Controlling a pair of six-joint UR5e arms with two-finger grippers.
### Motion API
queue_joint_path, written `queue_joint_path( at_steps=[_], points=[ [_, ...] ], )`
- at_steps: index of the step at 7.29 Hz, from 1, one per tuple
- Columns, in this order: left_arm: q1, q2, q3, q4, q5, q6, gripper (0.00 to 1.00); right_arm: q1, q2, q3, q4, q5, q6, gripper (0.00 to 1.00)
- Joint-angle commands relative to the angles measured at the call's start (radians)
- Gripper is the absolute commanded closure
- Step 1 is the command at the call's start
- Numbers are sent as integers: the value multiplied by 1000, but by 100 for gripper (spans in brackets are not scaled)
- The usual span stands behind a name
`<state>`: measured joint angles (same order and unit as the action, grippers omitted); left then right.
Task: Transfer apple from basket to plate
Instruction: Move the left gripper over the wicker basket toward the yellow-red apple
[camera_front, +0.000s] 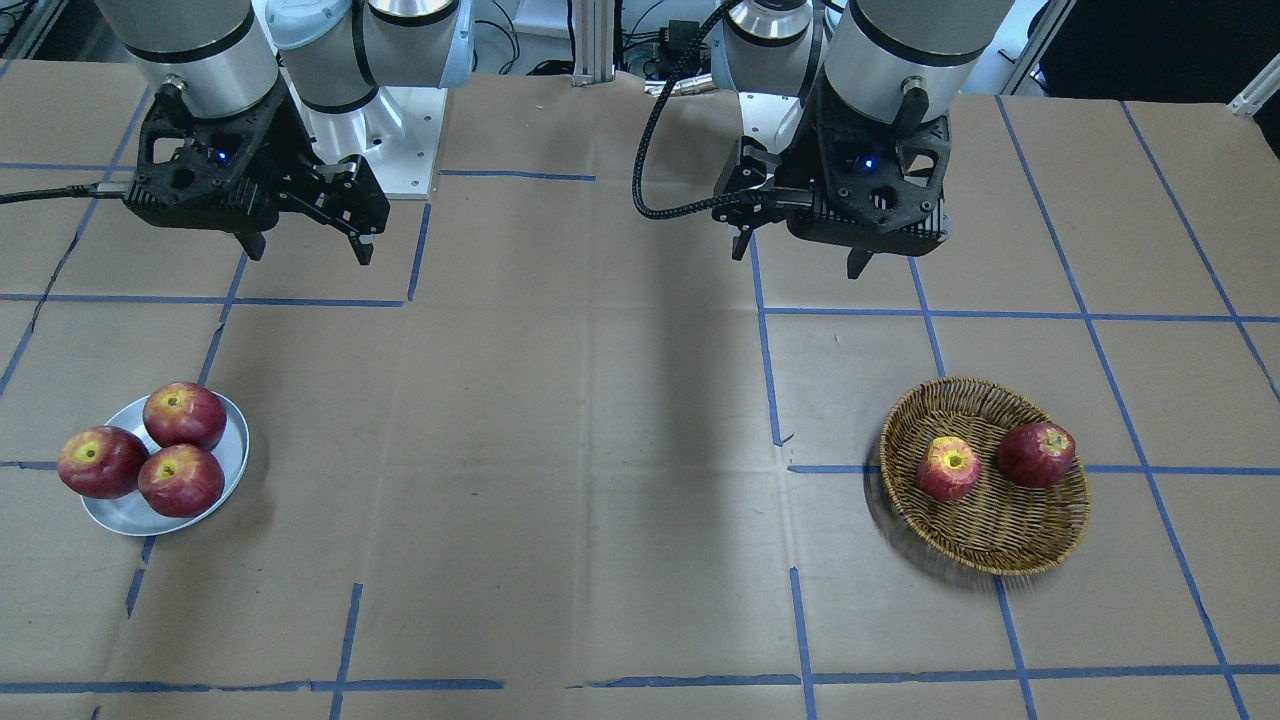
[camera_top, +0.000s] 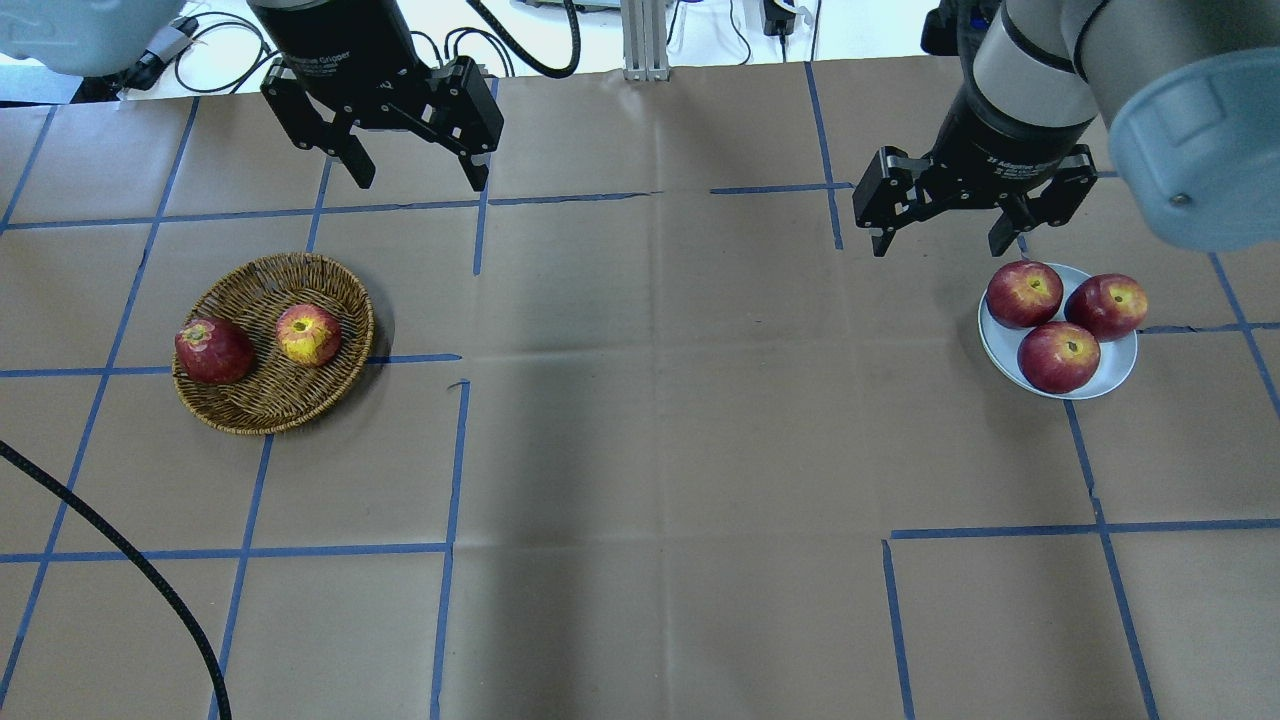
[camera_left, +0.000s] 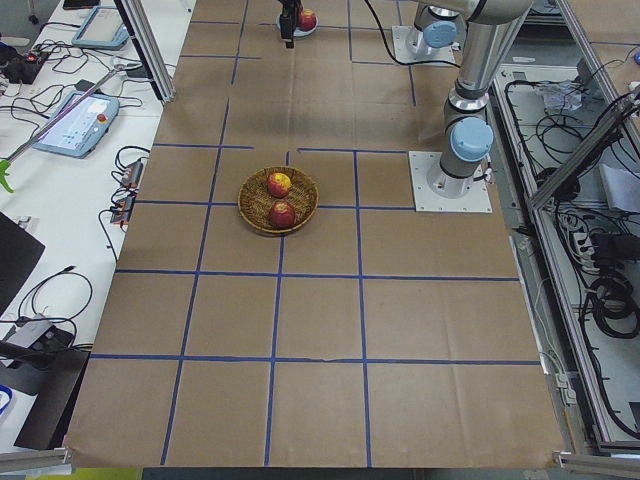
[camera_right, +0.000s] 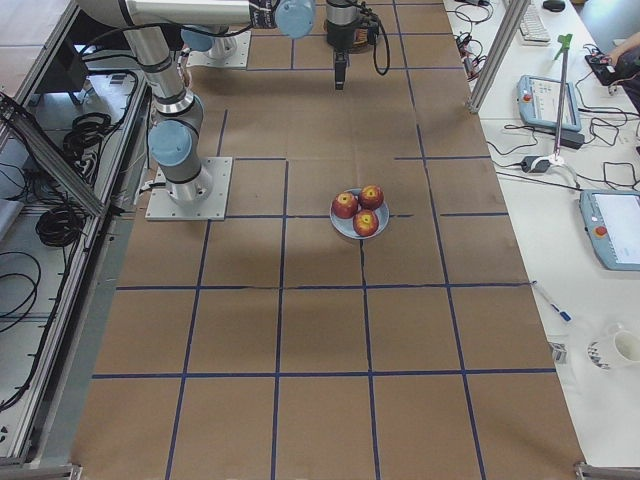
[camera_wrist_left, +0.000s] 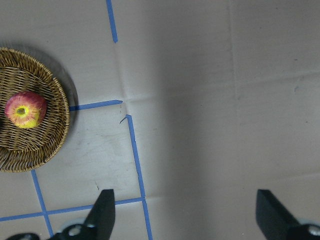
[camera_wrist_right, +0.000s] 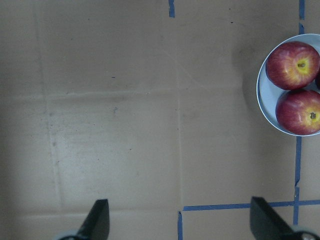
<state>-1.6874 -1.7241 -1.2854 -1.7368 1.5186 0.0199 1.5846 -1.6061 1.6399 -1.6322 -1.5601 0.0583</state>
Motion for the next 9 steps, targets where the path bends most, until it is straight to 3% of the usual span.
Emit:
queue_joint_path(
  at_steps=[1, 3, 6, 9],
  points=[
    [-5, 15, -3, -32, 346, 30, 1, 0, 0, 6, -2, 0, -2, 0],
    [-3, 1, 0, -32, 266, 14, 1, -2, 0, 6, -2, 0, -2, 0],
    [0, 5, -6, -24, 258, -17, 1, -2, 0, 6, -2, 0, -2, 0],
    [29, -38, -25, -20, 325, -40, 1, -2, 0, 8, -2, 0, -2, 0]
  ],
)
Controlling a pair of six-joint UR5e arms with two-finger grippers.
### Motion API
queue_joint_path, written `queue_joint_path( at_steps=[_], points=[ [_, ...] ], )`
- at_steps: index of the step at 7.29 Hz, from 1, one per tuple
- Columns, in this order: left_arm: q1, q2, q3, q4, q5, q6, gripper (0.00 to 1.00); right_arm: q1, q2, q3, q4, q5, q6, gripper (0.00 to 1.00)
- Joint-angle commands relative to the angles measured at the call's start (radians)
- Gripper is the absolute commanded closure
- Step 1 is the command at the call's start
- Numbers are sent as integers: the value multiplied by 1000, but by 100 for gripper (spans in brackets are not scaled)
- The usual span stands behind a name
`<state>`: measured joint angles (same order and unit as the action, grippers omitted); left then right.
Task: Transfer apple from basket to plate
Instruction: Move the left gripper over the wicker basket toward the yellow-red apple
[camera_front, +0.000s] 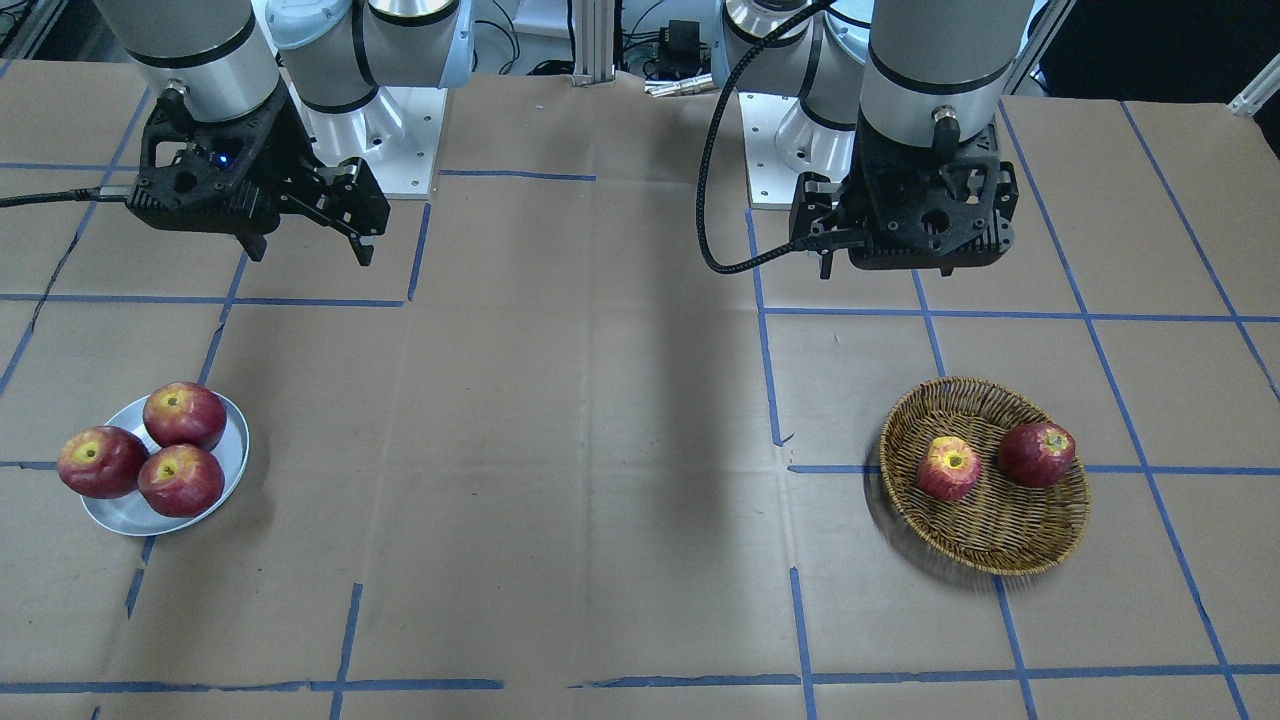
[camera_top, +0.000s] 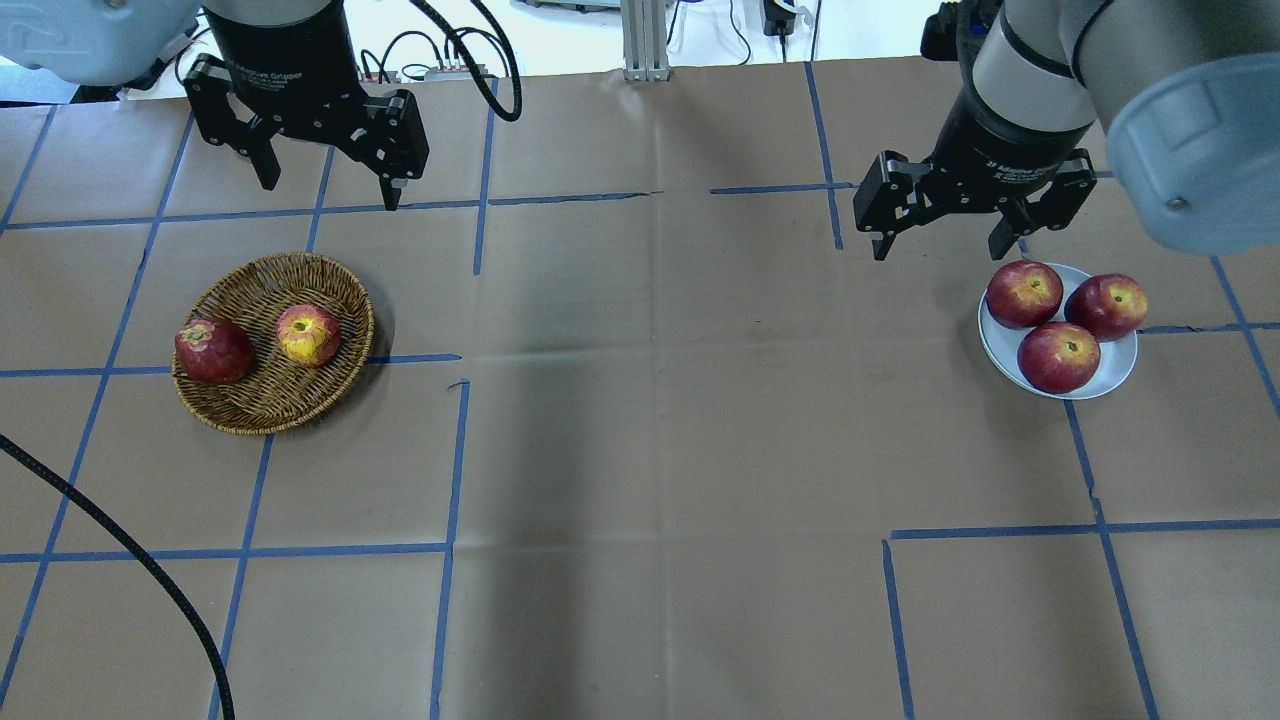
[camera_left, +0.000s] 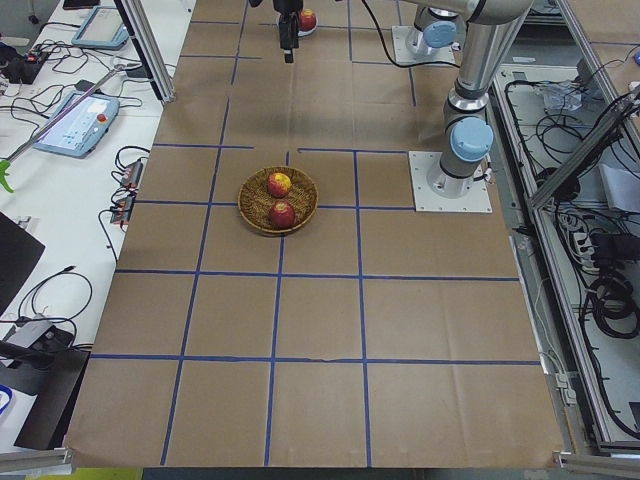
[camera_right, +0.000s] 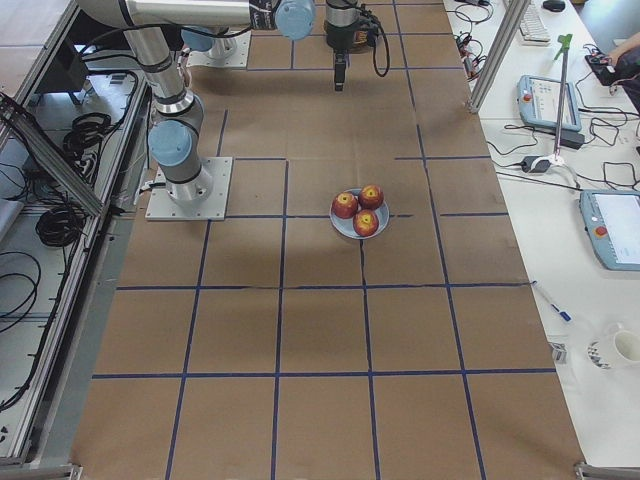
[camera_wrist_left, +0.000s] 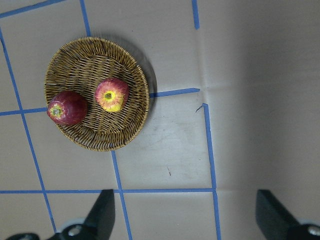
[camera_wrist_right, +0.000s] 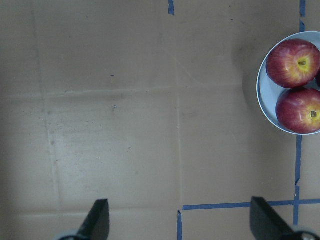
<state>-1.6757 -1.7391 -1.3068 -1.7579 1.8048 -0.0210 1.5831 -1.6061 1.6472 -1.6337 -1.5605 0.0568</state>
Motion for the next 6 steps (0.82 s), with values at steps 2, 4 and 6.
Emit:
queue_joint_path(
  at_steps=[2, 4, 6],
  points=[
    [36, -68, -6, 0, 62, -29, 1, 0, 0, 0, 0, 0, 2, 0],
    [132, -109, -63, 119, 6, -28, 2, 0, 0, 0, 2, -1, 2, 0],
    [204, -144, -162, 194, -36, 95, 9, 0, 0, 0, 0, 0, 0, 0]
  ],
)
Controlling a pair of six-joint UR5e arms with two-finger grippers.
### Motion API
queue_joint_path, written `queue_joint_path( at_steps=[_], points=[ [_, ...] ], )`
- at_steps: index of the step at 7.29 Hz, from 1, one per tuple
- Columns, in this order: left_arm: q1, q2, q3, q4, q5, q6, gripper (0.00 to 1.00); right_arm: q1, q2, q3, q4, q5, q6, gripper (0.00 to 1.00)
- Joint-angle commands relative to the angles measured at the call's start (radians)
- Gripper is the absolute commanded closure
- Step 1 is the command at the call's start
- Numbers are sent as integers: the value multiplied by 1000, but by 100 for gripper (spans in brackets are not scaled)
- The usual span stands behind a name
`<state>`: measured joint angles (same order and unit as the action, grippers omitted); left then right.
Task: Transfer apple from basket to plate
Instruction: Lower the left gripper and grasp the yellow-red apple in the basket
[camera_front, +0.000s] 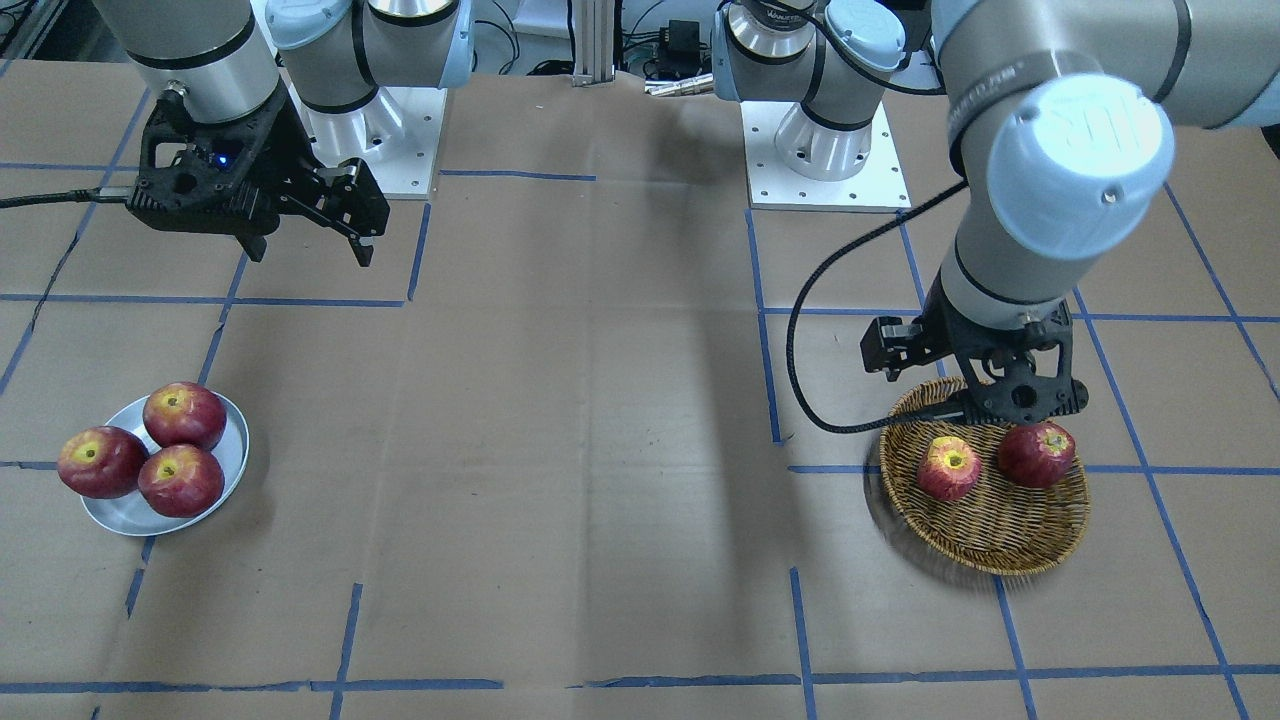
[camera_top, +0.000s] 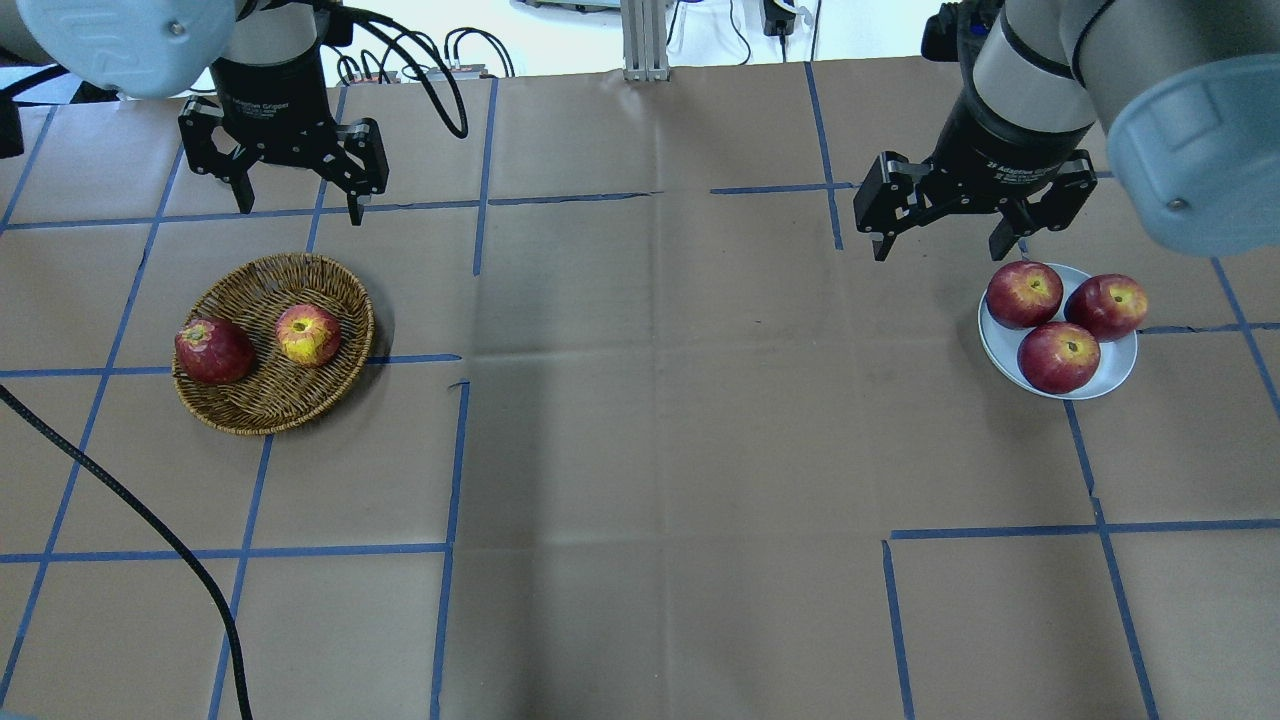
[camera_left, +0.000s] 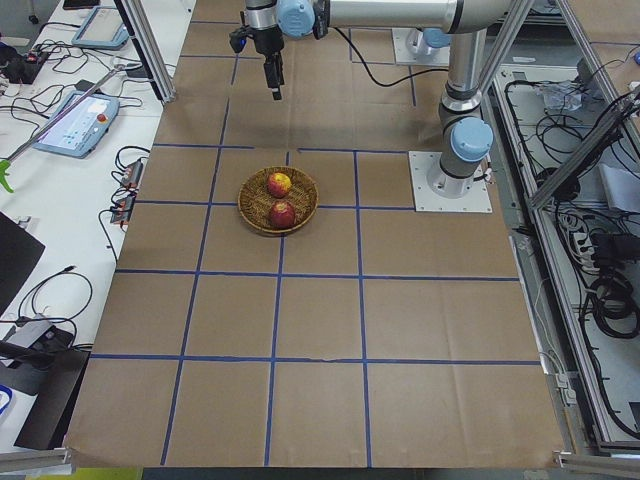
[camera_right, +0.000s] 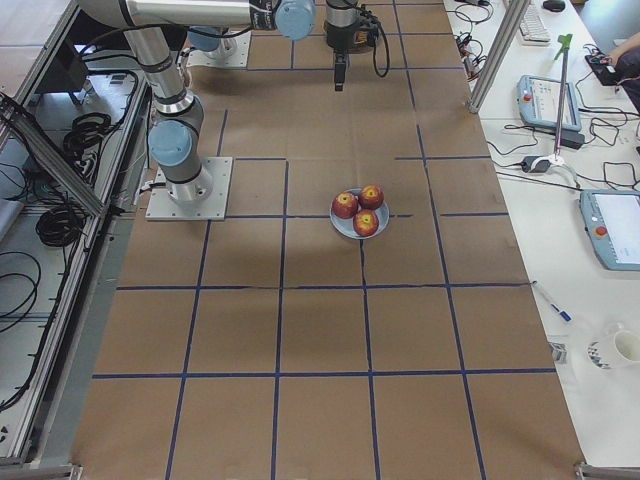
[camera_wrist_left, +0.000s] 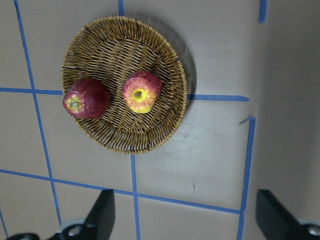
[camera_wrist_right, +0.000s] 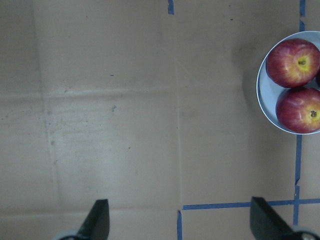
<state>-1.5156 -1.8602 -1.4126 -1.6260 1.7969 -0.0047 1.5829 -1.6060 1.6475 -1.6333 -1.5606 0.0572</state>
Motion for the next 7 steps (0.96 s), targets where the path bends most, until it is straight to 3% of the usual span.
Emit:
queue_joint_path(
  at_steps=[1, 4, 7],
  points=[
    [72, -55, -89, 166, -28, 206, 9, 0, 0, 0, 0, 1, 0, 0],
    [169, -146, -189, 488, -31, 444, 12, -1, 0, 0, 0, 1, 0, 0],
    [199, -162, -255, 518, -99, 457, 3, 0, 0, 0, -2, 1, 0, 0]
  ],
)
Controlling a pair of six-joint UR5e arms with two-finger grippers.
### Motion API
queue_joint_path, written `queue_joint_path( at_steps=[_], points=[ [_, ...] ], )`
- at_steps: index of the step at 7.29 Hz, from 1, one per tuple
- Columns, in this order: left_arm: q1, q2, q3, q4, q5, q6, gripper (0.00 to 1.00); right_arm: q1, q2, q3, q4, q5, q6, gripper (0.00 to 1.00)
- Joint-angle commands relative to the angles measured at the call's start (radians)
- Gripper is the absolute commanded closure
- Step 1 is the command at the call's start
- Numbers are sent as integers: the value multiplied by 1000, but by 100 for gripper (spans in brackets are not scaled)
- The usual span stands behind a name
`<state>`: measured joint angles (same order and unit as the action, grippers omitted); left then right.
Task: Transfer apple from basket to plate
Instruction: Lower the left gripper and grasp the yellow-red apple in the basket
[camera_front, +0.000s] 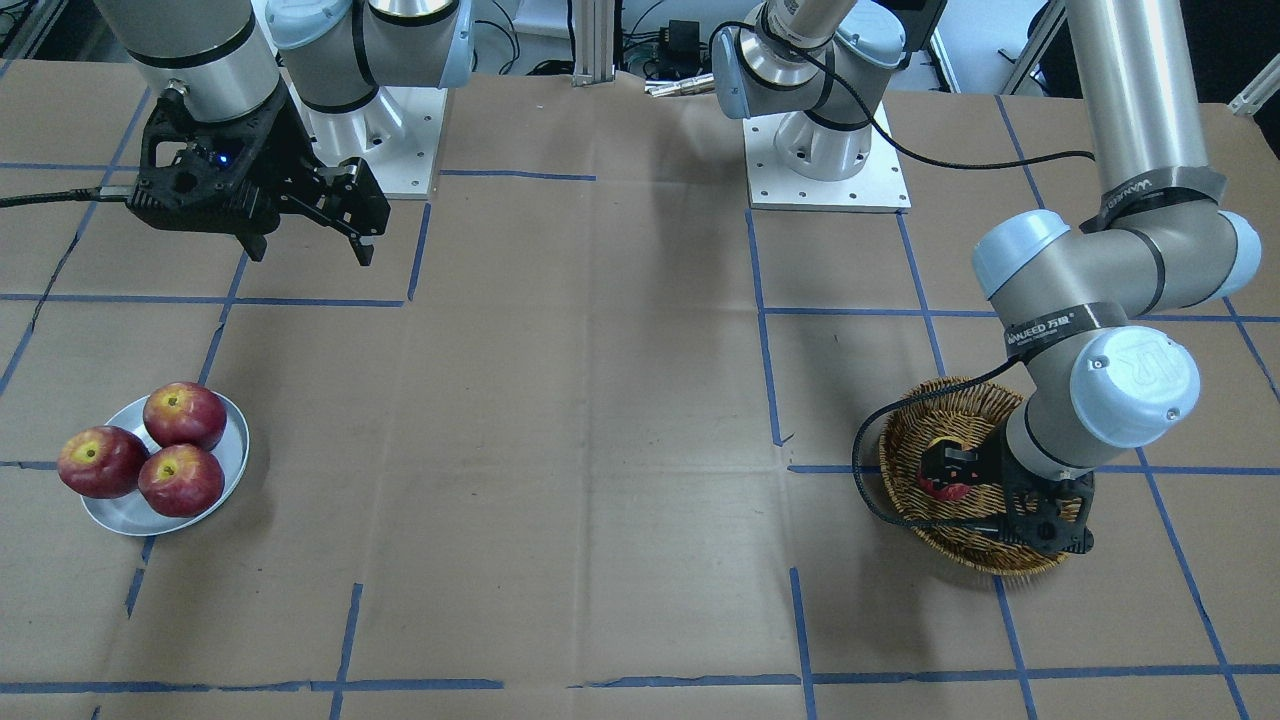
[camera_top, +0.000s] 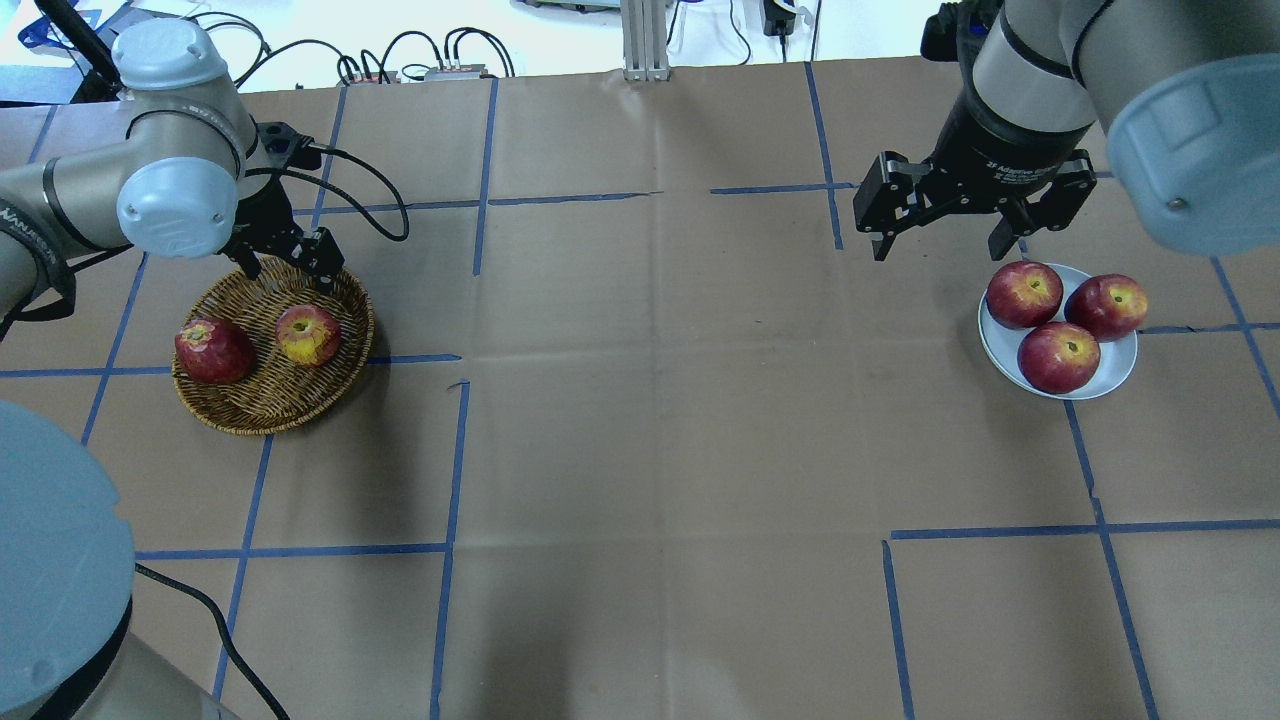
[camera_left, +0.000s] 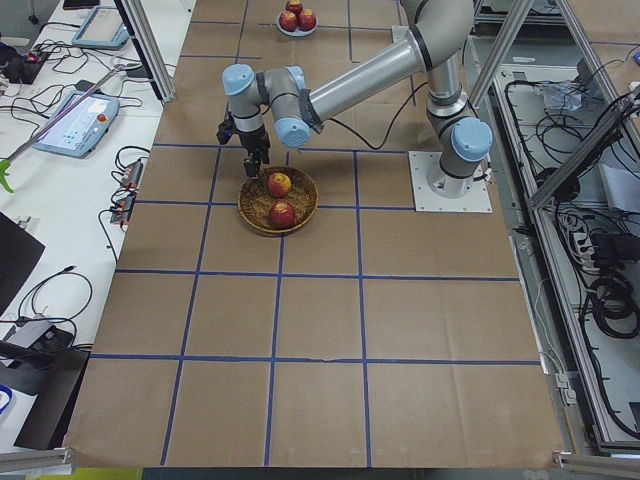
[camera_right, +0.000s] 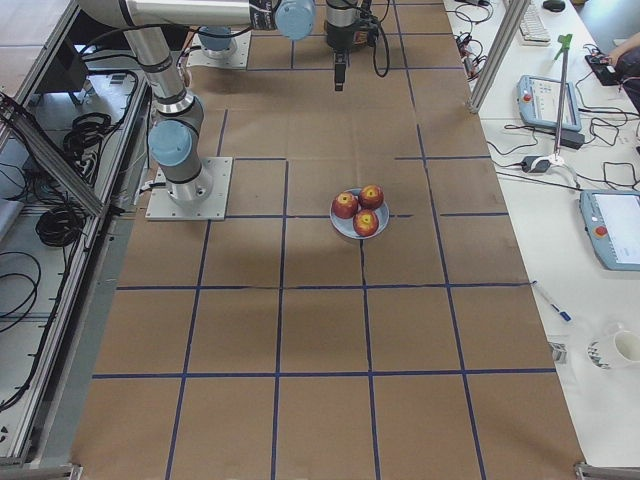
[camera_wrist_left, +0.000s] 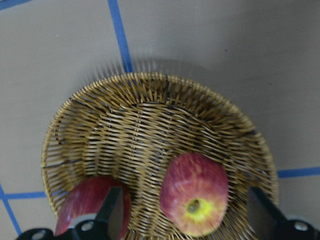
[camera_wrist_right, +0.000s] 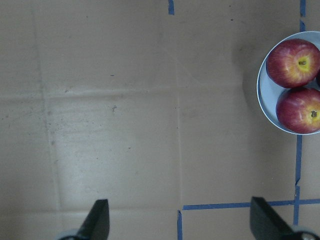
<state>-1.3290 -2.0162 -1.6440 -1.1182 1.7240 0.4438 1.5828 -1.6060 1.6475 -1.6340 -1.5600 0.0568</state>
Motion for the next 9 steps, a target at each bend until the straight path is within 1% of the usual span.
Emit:
queue_joint_path(
  at_steps=[1, 3, 5, 6, 7, 8, 9],
  points=[
    [31, -16, -26, 9, -29, 10, 2, 0, 0, 0, 0, 0, 1, 0],
    [33, -26, -34, 3, -29, 21, 2, 0, 0, 0, 0, 0, 1, 0],
    [33, -26, -97, 9, -27, 18, 2, 0, 0, 0, 0, 0, 0, 0],
    [34, -26, -99, 8, -27, 21, 2, 0, 0, 0, 0, 0, 1, 0],
    [34, -26, -100, 8, -30, 24, 13, -1, 0, 0, 0, 0, 0, 0],
    [34, -26, -106, 6, -29, 35, 33, 0, 0, 0, 0, 0, 1, 0],
    [34, -26, -108, 6, -29, 36, 51, -1, 0, 0, 0, 0, 0, 0]
  ],
)
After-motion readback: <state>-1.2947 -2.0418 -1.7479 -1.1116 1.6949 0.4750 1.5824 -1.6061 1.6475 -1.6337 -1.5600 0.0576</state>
